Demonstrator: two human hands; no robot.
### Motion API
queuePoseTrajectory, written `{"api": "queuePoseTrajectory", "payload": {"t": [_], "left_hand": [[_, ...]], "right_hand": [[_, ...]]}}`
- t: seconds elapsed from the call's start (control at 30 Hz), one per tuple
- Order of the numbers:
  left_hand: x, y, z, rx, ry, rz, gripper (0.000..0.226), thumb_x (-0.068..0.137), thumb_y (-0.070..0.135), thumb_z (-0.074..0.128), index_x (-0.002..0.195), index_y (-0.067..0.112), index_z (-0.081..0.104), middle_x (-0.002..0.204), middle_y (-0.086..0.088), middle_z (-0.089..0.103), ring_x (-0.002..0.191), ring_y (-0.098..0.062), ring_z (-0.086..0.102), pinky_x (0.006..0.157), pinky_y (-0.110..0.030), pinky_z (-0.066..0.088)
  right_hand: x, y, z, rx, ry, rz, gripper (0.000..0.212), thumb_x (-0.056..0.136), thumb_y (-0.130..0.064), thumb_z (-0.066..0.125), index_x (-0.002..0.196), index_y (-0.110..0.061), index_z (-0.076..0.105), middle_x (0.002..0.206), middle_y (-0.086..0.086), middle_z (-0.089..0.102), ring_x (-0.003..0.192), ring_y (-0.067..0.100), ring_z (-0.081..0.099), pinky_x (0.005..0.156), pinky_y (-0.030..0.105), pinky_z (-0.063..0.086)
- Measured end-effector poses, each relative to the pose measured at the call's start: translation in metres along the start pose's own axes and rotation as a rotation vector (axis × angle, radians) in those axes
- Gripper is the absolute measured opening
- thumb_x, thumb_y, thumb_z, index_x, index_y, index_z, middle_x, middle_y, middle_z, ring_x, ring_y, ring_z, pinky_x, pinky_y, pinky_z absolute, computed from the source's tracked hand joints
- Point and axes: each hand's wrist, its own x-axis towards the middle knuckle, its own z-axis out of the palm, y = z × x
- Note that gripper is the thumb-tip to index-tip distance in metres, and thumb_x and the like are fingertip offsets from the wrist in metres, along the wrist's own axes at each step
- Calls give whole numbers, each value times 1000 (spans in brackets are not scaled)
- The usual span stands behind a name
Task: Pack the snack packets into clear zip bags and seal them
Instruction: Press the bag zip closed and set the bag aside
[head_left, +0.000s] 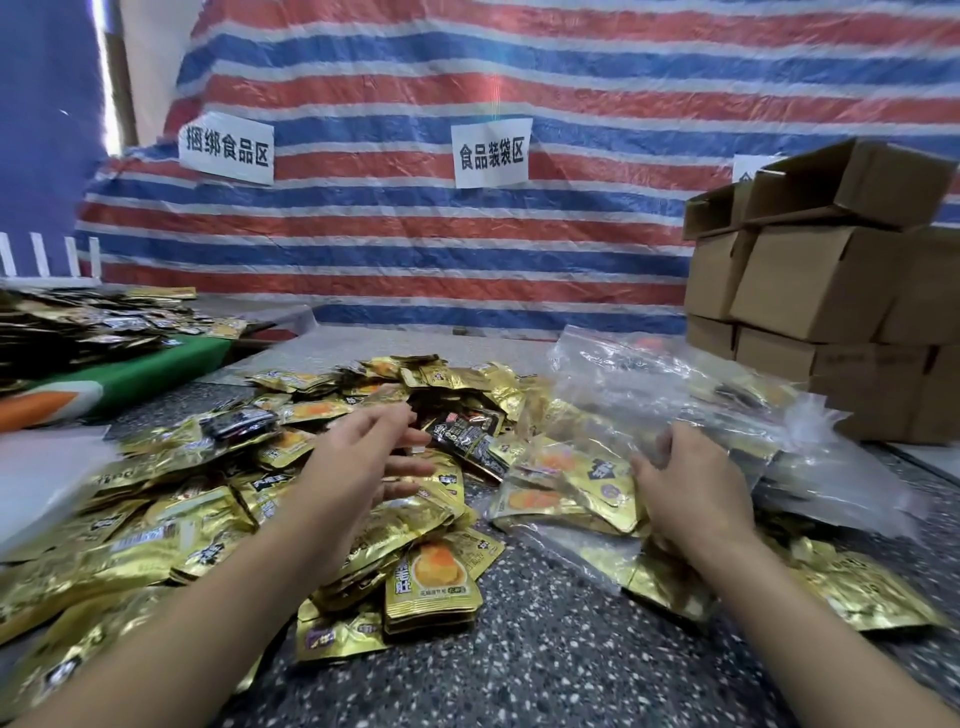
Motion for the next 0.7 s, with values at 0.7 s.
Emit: {"api": "queuePoseTrajectory", "payload": {"t": [0.7], "left_hand": [[-9, -4, 5, 355, 46, 184, 63, 88, 61, 38, 50, 11, 47, 39, 4, 33, 33, -11, 26, 36, -18, 24]], "right_hand": [[-49, -52, 16, 207, -371, -570, 46, 102, -40, 45, 61, -20, 39, 60, -4, 45, 54, 9, 35, 56, 33, 32]]}}
